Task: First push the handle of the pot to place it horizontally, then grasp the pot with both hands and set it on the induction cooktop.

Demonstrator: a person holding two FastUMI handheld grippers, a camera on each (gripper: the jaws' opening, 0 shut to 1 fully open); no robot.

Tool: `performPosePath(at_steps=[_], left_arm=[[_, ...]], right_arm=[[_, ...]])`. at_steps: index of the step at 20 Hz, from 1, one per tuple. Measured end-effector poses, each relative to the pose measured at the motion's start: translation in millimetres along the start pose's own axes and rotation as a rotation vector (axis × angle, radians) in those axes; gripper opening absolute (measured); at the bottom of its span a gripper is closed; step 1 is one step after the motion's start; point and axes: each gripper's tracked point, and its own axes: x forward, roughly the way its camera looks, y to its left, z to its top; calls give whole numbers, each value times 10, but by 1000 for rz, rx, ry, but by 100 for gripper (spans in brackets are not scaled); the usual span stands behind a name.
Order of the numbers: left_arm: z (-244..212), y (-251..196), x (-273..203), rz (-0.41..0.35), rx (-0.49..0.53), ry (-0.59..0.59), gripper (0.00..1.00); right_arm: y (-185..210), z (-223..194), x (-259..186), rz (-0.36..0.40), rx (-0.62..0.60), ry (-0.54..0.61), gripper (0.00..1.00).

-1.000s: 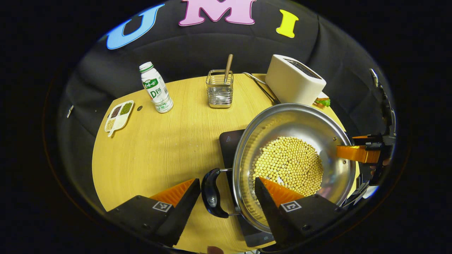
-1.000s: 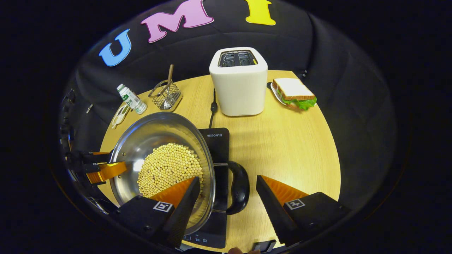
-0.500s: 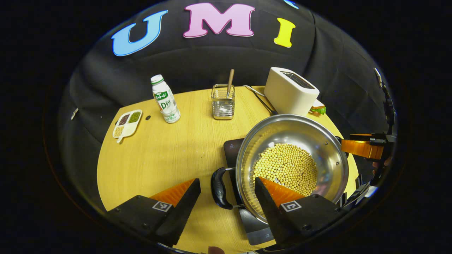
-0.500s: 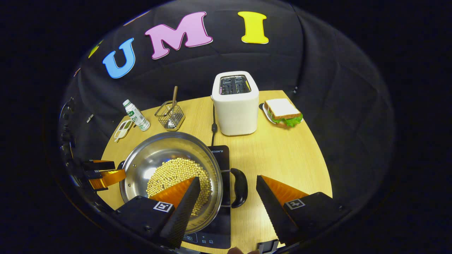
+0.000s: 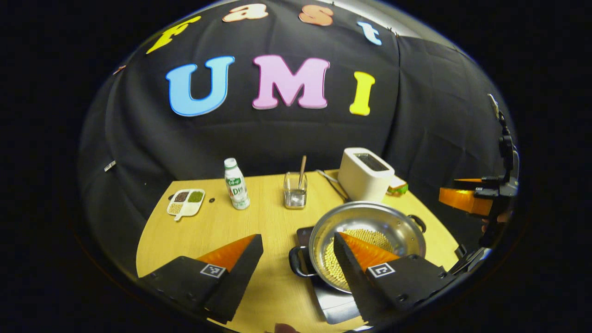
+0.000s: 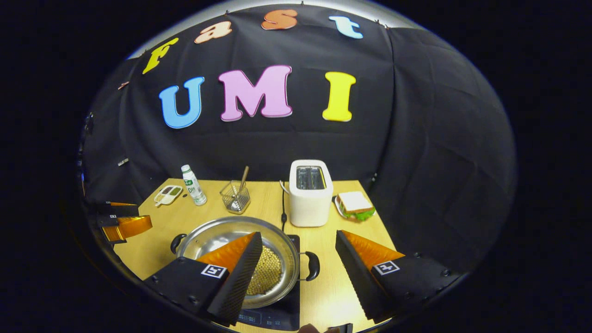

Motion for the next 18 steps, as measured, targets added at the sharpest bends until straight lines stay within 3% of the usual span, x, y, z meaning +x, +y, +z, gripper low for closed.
performPosePath(at_steps=[7,10,13,18], left_arm=[[798,305,-832,72,36,-334,95],[1077,293,-1227,69,6,-459,95],[1153,417,-1542,92,-41,-512,95],[1245,644,-2141,173,-21,-609,95]], right_arm=[[163,983,-749,-32,-10,-334,99],[208,1251,-1057,-46,0,-441,99],[294,1480,-1421,-63,-33,-551,98],[510,1688,-1853,-54,-44,-667,97]])
